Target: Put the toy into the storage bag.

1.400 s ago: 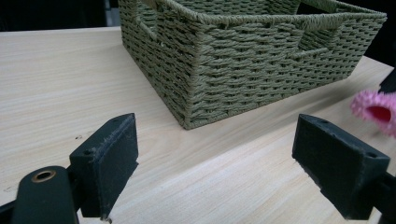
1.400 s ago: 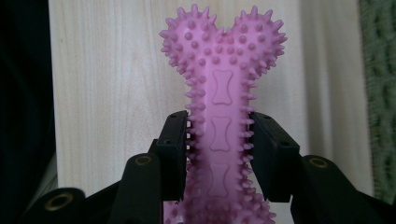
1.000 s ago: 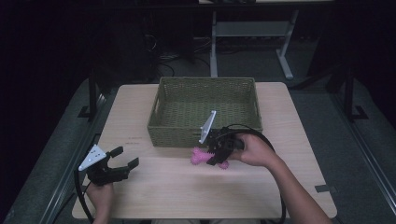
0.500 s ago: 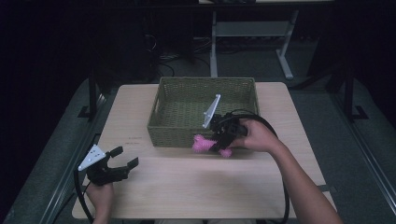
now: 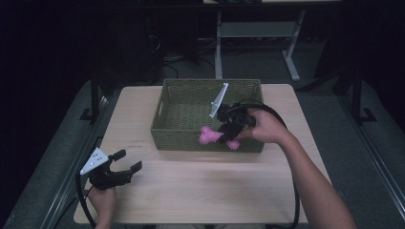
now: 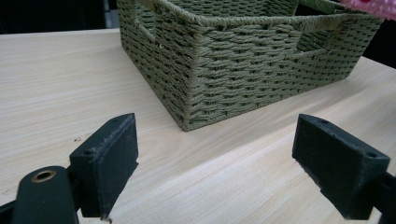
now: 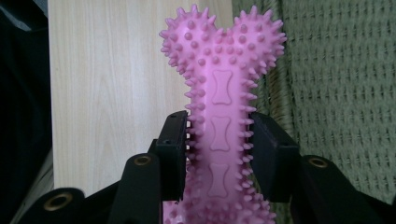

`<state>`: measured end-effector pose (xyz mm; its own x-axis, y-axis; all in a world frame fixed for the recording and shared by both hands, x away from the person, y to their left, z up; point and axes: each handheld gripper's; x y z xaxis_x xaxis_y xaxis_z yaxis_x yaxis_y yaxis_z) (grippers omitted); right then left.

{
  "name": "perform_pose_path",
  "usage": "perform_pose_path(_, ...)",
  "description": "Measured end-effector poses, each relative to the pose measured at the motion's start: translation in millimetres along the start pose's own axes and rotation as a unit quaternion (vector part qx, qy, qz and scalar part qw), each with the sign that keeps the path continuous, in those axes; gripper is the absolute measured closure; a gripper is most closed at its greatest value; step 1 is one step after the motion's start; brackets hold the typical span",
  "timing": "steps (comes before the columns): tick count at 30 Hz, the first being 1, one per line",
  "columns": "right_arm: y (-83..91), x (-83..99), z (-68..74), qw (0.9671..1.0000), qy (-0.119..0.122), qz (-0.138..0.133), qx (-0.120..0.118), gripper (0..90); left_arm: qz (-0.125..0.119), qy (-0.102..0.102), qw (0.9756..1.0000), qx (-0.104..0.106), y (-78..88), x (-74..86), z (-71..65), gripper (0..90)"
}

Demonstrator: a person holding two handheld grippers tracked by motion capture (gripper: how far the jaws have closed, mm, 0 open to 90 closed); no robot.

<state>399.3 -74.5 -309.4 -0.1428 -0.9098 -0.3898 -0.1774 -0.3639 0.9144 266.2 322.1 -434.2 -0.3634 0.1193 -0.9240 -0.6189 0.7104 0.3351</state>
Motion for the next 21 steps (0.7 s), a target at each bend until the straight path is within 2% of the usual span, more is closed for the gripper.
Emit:
perform_pose_path(13, 9.0, -14.8, -25.4, 0.9999, -0.003, 0.007, 0.01, 58.2, -0.002, 0.003, 1.0, 0.0, -0.2, 0.0, 0.5, 13.9)
perform_pose_path(21, 2.3, -20.9, -44.1, 0.9997, -0.014, 0.017, 0.007, 58.1, -0.003, 0.003, 1.0, 0.0, 0.0, 0.0, 0.8, 13.9)
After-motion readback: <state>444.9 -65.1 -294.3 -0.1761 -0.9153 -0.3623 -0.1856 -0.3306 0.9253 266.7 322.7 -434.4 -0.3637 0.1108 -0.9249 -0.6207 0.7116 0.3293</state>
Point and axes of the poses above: each handheld gripper's, and its own axes: y roughly backward along the jaws, x roughly out of its underside, z roughly to its left, and after that the axes turned 10 degrees about x, right-handed
